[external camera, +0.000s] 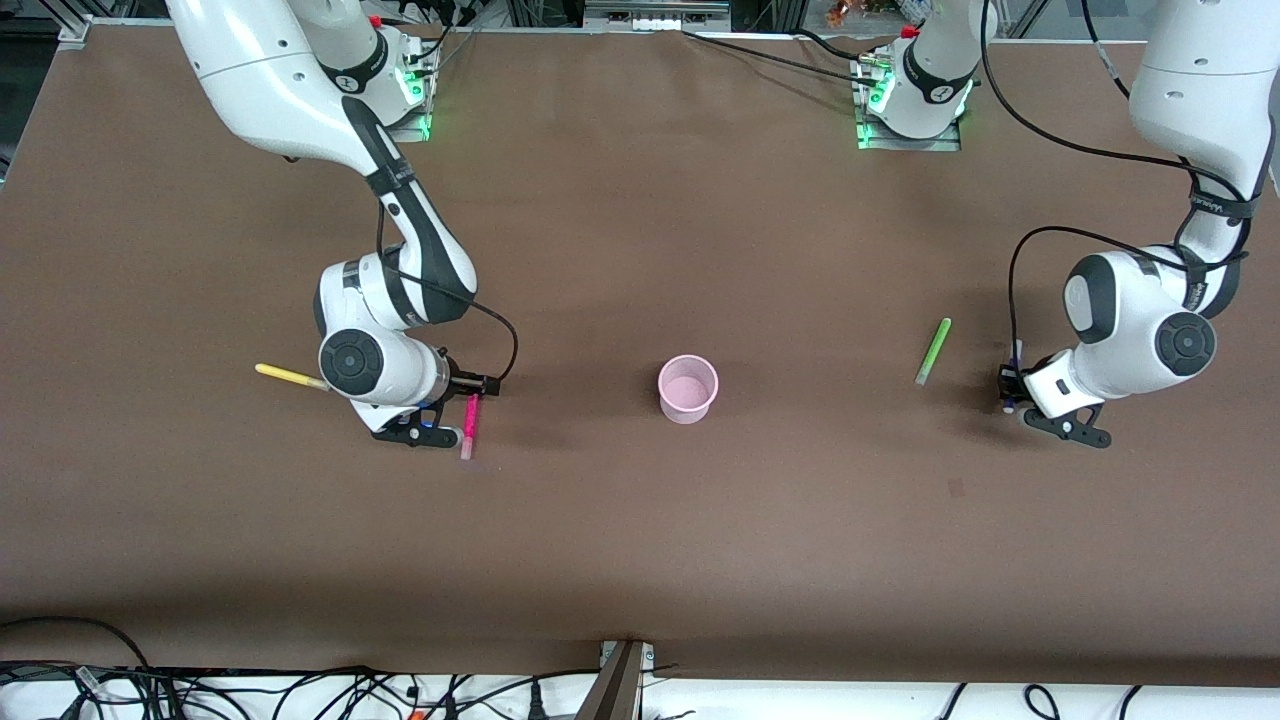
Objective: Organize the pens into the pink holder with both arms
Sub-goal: 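Lift the blue pen with the left gripper while the right gripper grasps the marker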
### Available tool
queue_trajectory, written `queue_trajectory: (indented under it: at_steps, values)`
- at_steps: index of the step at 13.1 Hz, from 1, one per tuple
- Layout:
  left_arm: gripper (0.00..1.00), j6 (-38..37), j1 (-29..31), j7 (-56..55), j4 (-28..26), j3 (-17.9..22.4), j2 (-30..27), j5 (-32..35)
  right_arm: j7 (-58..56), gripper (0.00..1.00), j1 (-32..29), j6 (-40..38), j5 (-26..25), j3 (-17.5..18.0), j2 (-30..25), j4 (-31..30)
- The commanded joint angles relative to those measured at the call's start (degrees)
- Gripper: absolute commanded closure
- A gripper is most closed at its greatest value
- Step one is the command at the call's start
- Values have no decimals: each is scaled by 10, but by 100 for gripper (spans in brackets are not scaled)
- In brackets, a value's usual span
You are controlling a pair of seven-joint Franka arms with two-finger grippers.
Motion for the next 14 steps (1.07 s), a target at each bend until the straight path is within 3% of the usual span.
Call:
queue_trajectory:
  at_steps: [1,3,6,7,10,14]
  values:
    - [100,-152,-1,13,72,-18,-31,5,5,17,5,28,9,-1,-3,-25]
    - [100,-251,-9,13,137,-25,-31,-1,5,21,6,44,9,-1,-2,-36]
    - [100,-348,-7,35,190,-94,-31,-3,4,30,4,51,9,-1,-1,-35]
    - [100,-347,-6,73,191,-117,-30,-6,4,34,4,51,9,-1,-1,-34]
    - [100,-323,-14,150,196,-144,-17,-114,5,47,4,60,9,-1,7,-31]
    - [100,-197,-22,205,206,-250,-6,-158,4,75,3,60,10,-1,7,-34]
